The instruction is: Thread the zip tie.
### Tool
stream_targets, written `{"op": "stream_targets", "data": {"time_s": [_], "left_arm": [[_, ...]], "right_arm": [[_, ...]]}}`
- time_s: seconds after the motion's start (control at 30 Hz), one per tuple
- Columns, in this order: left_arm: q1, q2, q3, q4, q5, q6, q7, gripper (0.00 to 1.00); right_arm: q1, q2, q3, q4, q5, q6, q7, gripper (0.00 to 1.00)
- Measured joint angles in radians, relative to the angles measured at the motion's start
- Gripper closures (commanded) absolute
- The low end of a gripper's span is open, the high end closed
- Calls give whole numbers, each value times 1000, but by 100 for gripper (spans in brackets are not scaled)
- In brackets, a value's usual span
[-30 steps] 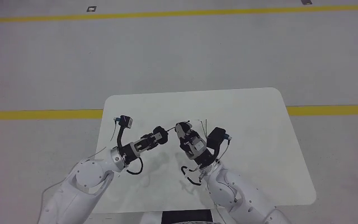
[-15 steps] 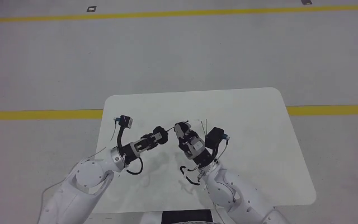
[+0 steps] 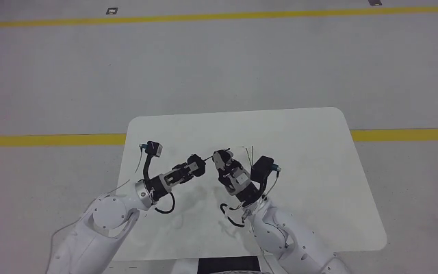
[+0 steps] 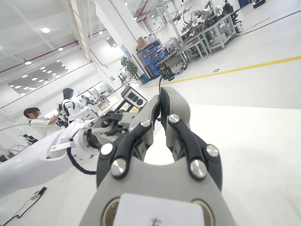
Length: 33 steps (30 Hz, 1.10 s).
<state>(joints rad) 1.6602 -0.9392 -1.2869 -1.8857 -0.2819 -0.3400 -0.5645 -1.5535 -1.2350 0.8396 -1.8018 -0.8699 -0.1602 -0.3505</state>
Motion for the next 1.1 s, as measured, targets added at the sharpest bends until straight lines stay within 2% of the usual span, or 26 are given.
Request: {"op": "stream_targets", "data": {"time_s": [0.33,1.1], "left_arm": [[-13,-5,16,2,4,7,17,100],[-11,-8,7,-1,-8,0,-1,100]], "right_arm": [[-9,-8,10,2,-6,-7,1,100],[-15,-24,23,14,-18,-35,15,100]]}}
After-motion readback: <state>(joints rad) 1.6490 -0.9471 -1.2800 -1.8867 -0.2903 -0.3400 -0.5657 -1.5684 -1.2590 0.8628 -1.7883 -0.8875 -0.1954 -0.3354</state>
